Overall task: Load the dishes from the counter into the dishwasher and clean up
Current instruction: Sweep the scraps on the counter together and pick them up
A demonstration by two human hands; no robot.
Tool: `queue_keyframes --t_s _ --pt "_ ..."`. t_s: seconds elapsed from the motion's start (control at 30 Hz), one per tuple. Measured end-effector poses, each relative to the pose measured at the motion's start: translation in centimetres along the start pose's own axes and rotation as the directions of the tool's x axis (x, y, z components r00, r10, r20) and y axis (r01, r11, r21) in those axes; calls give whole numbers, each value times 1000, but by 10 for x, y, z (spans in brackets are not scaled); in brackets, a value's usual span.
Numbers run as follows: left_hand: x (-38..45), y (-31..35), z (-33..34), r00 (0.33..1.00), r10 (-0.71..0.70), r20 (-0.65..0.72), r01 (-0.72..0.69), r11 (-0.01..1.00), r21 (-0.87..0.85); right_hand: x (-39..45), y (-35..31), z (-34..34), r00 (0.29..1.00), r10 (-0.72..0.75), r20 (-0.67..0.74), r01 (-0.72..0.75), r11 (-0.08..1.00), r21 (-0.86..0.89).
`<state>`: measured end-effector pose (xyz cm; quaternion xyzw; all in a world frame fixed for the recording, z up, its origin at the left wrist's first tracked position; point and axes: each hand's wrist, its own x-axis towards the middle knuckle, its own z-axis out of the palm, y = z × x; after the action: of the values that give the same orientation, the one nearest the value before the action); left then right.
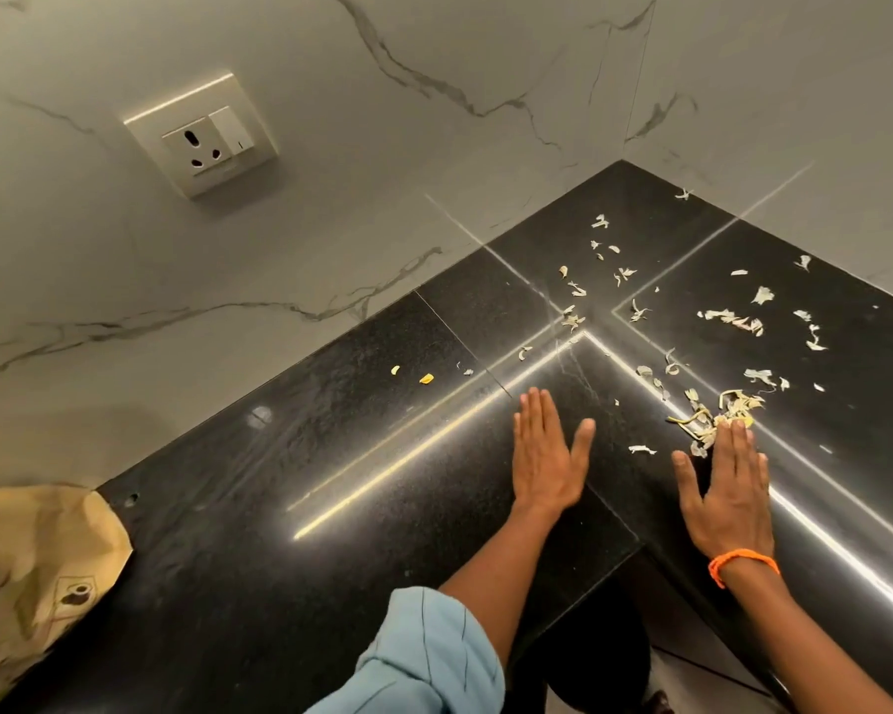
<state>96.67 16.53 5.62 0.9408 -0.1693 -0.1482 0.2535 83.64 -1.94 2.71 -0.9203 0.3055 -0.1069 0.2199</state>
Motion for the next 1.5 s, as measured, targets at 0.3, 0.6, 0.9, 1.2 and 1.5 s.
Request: queue_keyframes --t_s 0.3,0.6,0.9,1.2,1.5 --pt "-3 -93 -42 973 -139 -184 107 979 -174 -113 -126 53 707 -641 299 624 764 161" --pt "-5 -180 -79 919 -304 -252 304 952 -40 -94 -141 68 579 -644 500 719 692 58" --pt "43 -212 -115 914 -317 -255 330 944 11 7 -58 15 871 -356 338 420 897 -138" --pt "94 -107 -57 993 33 -111 -28 998 53 -48 -72 14 813 -447 373 514 852 -98" --pt "83 -13 -25 968 243 61 -215 931 -295 -21 -167 84 729 -482 486 594 799 -99"
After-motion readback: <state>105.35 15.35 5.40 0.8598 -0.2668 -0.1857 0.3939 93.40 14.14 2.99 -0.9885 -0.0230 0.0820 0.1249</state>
